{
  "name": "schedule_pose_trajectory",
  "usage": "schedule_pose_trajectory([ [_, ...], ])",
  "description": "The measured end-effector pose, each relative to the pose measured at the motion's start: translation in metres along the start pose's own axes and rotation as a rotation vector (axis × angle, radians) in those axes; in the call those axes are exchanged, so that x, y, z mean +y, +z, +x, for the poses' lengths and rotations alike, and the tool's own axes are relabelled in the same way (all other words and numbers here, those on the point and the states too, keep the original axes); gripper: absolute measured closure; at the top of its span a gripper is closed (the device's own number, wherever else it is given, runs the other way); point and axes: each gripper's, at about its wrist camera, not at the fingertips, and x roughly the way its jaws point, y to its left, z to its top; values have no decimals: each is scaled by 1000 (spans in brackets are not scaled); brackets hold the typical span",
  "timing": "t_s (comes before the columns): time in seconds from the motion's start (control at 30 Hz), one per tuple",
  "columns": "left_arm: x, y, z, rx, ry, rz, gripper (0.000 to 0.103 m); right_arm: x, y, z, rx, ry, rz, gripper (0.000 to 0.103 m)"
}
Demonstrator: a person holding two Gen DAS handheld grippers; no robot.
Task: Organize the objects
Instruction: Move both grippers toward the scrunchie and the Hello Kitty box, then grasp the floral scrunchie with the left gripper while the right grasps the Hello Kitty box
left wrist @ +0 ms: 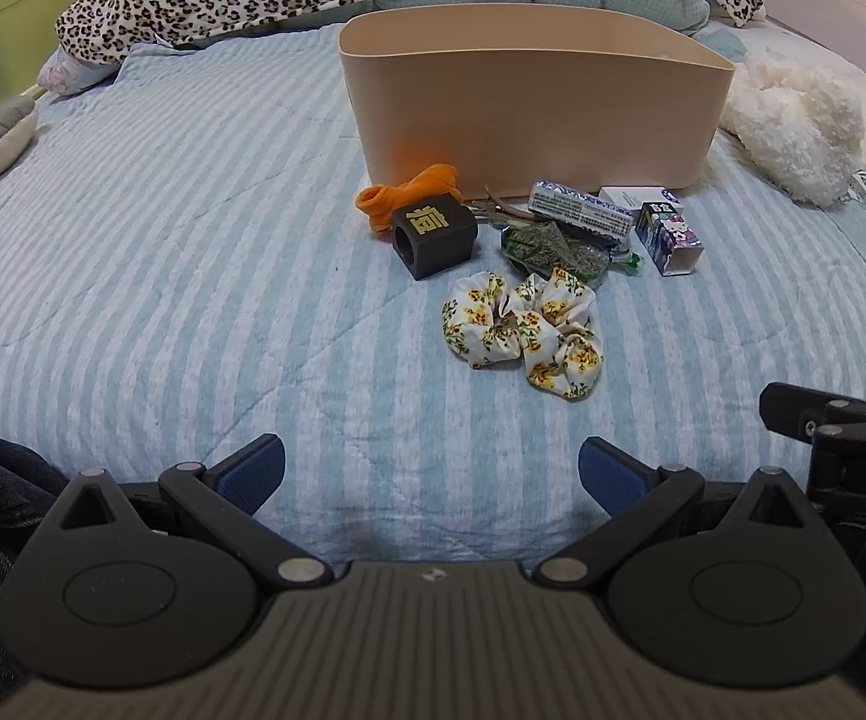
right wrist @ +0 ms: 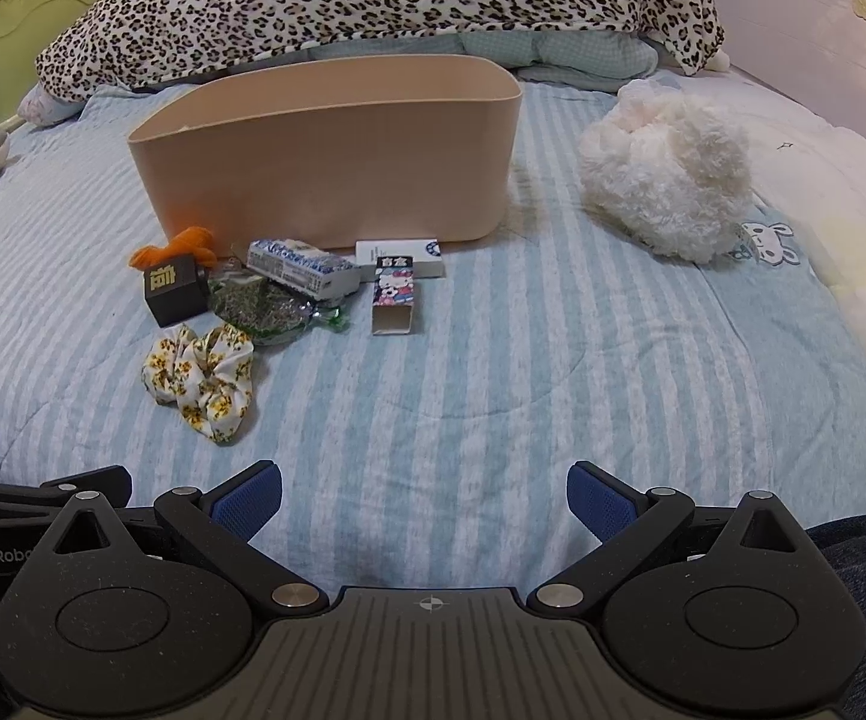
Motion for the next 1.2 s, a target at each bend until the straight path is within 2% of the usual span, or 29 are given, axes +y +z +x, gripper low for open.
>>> schedule_pose_trajectory([
  [0.37, 0, 22, 14, 1, -10, -33, 0, -5, 24, 1, -24, -4, 18, 0],
  [0.53, 1, 32, 28, 20, -26, -40, 0, -10, 38, 9, -4, -5, 18, 0],
  [0.8, -2, 46, 61, 56, -23, -20, 0, -4, 57, 38, 27, 4, -4, 0],
  [1.03, 12, 55, 90, 108, -36, -32, 0, 6, 67, 69, 60, 27, -26, 1],
  [1.2, 22, 60, 105, 124, -57, -47, 0, 14, 74, 89, 72, -5, -61, 5],
])
